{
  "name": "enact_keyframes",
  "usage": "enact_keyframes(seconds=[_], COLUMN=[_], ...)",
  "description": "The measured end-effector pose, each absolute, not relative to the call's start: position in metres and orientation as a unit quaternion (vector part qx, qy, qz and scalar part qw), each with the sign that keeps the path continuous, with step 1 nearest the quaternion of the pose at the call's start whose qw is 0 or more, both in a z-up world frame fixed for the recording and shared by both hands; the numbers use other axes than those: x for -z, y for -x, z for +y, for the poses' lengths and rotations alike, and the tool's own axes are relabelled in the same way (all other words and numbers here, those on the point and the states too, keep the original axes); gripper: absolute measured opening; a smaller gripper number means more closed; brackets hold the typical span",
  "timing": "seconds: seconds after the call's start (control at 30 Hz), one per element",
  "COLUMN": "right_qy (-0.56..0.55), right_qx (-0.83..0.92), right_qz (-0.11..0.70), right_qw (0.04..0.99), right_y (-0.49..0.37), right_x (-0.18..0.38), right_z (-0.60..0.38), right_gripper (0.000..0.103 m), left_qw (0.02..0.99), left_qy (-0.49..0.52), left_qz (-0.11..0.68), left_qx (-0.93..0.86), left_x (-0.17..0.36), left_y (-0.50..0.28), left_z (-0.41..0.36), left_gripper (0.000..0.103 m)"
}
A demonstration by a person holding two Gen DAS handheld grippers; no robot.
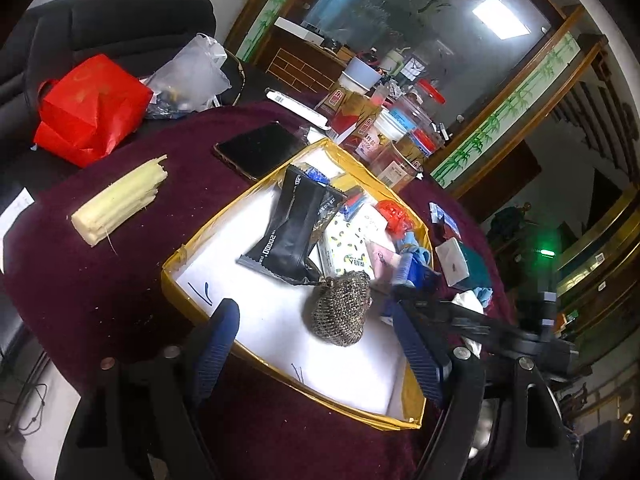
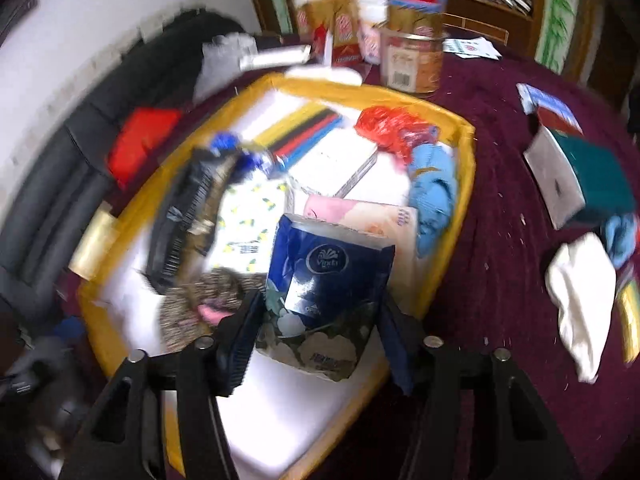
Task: Organize soft objects
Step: 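Lower the knit glove and blue pack into the tray and open both grippers, then grasp the yellow-green sponge bag with the right gripper while the left grasps a white cloth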
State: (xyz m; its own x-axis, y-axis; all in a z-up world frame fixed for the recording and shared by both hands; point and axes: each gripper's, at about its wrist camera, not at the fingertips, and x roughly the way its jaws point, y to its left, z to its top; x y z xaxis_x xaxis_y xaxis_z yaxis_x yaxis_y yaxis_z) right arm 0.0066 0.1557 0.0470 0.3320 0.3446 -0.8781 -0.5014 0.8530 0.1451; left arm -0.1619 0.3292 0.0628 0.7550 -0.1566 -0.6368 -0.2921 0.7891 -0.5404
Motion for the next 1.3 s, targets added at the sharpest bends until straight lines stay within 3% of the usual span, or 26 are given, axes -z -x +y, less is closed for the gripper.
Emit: enact_keyframes(seconds=[0.2, 0.67, 1.0, 1.3], right_qy=[0.005, -0.152, -0.125, 0.014], right_qx=[-0.259, -0.067, -0.099, -0.079], right_qz=[0.459, 0.433, 0.424, 0.430], right_qw=[0.850, 0.886, 0.892, 0.899], right_y=[0.017, 0.027, -0.016, -0.083], right_x=[-0.085, -0.060, -0.043, -0.030], right_z=[0.077, -0.180, -0.178, -0.132], right_gripper=[0.072, 0.072, 0.072, 0.073], left_qw=[0.885, 0.879, 0.866, 0.864], left_qy=[0.300, 0.216, 0.155, 0.140], left_qz=[0.354, 0.418, 0.462, 0.473], left_qx=[-0.026, 0.080, 0.109, 0.104], left_x=[-0.069, -0.073, -0.062, -0.062], left_y=[0.162, 0.138, 0.126, 0.109], left_z=[0.308, 0.177, 0.112, 0.105], left_gripper=[0.083, 0.088, 0.088, 0.088])
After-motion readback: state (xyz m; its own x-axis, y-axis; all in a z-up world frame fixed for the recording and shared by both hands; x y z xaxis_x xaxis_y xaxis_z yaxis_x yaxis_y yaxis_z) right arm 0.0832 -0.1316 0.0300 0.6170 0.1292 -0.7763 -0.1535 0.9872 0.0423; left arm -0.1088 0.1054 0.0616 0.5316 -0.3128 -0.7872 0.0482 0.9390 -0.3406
